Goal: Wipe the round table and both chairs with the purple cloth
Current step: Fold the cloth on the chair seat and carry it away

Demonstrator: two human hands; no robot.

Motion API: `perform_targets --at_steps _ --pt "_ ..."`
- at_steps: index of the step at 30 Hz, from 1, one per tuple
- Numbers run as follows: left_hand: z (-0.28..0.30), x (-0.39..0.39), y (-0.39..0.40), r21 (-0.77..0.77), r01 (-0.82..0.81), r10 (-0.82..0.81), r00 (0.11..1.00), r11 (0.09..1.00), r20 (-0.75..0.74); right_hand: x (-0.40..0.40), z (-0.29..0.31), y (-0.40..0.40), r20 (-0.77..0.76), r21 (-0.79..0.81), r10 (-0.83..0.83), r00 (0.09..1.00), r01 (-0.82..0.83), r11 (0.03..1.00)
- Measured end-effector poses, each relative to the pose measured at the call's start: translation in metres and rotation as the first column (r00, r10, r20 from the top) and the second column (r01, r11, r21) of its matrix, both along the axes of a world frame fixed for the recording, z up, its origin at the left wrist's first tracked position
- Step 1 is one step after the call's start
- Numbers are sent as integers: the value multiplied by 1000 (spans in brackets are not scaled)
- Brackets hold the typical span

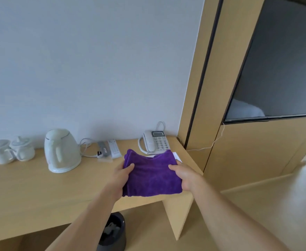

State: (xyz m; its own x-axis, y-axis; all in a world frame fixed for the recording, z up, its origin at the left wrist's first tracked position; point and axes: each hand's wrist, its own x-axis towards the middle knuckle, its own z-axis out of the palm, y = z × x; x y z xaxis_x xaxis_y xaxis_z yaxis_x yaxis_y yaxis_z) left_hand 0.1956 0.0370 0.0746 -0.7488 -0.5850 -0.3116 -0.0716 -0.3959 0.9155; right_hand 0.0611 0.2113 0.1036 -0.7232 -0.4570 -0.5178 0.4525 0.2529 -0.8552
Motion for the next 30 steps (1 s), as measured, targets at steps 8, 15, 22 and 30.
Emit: perform_targets --at_steps 8,15,22,30 --pt "-63 -116 -5 59 -14 7 993 998 120 -126 -53 -14 65 121 42 997 -50 991" --pt "-99 -179 -24 21 -115 108 976 993 191 -201 -94 -53 88 141 124 988 -136 981" --pt "-139 -197 -43 -150 -105 157 907 983 390 -237 -138 -64 71 226 198 978 -209 952" --pt "-144 -205 -49 -538 31 320 775 842 545 -240 -147 -67 -308 606 502 808 -240 758"
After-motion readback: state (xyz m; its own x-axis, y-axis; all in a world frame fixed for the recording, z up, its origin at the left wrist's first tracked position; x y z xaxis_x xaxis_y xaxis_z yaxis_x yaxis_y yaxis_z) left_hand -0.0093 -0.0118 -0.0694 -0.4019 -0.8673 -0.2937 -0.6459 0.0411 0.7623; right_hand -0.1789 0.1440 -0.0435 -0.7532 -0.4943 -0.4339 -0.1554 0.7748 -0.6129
